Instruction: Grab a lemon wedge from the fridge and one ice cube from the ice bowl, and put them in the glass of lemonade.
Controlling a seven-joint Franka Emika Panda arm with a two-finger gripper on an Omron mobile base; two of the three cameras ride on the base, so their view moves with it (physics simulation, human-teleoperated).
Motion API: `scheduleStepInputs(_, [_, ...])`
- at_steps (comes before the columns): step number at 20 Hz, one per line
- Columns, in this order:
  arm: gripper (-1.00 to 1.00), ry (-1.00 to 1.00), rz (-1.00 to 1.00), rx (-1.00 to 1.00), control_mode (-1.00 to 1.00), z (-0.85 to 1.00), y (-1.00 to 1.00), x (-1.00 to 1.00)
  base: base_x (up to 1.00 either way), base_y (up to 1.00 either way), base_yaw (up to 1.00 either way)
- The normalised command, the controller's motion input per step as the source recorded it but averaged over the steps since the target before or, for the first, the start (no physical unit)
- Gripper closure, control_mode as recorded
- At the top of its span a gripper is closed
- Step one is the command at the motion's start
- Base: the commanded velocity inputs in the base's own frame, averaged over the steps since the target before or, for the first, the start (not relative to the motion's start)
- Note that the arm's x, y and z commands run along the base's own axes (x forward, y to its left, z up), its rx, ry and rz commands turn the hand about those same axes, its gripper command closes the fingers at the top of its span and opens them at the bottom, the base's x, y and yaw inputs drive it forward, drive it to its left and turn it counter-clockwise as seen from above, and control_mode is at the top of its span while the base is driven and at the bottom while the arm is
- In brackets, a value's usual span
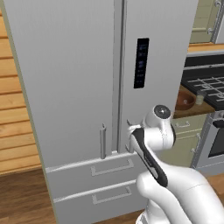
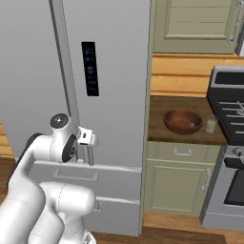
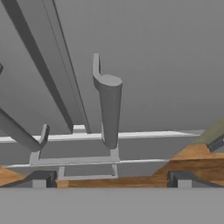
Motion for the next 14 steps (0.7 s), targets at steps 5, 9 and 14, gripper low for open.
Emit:
scheduleStepInputs(5, [-1.0,0.0,0.0,0.0,-1.0,-0.35,0.0,0.52,0.0,0.0,0.0])
scheduleStepInputs(9, [-1.0,0.0,0.0,0.0,-1.0,-0.29,0.0,0.32,0.0,0.0,0.0])
scheduleStepInputs(14, [-1.0,0.0,0.0,0.0,-1.0,-0.29,0.0,0.28,0.0,0.0,0.0])
